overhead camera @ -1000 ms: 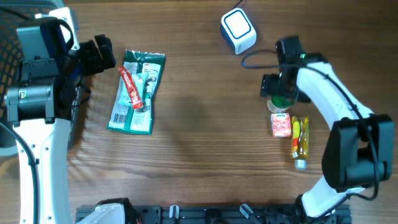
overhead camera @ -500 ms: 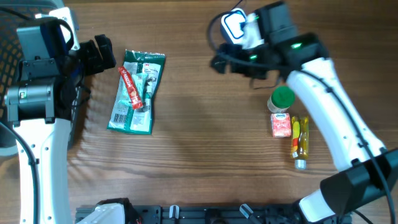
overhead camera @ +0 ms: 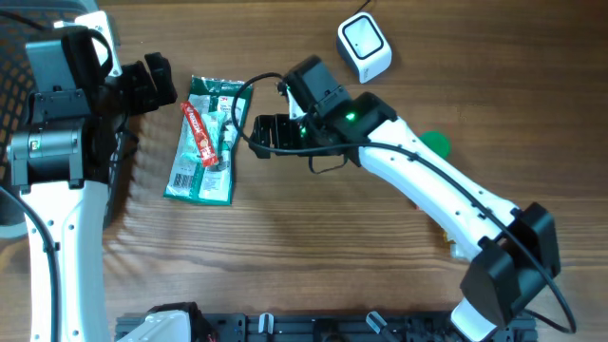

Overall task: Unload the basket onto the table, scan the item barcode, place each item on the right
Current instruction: 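Move the right gripper left over the green gloves pack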

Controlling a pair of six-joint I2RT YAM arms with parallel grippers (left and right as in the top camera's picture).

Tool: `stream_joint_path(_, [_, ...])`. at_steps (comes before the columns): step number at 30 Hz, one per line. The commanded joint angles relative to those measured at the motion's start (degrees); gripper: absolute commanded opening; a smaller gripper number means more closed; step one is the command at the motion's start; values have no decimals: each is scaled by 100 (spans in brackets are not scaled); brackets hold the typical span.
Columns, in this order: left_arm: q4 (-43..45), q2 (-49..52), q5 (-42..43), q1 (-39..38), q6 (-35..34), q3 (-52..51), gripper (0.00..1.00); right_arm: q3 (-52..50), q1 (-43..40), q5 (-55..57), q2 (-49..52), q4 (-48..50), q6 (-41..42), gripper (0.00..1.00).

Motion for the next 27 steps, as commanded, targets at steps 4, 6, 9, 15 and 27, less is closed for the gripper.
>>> stream_joint_path(4, [11, -2, -33, 15, 46, 48, 100, -35, 7, 291, 87, 28, 17, 100])
stream_joint_path(6, [13, -2, -33, 15, 46, 48, 100, -35, 7, 291, 85, 28, 17, 100])
stream_joint_path(9, [13, -2, -33, 15, 44, 48, 100, -35, 2, 295, 87, 26, 15, 100])
stream_joint_path(15, [11, -2, -33, 15, 46, 48, 100, -35, 2, 291, 87, 15, 15, 100])
stream_joint_path(27, [197, 2, 369, 15, 46, 48, 100, -35, 2, 293, 85, -87, 4, 100])
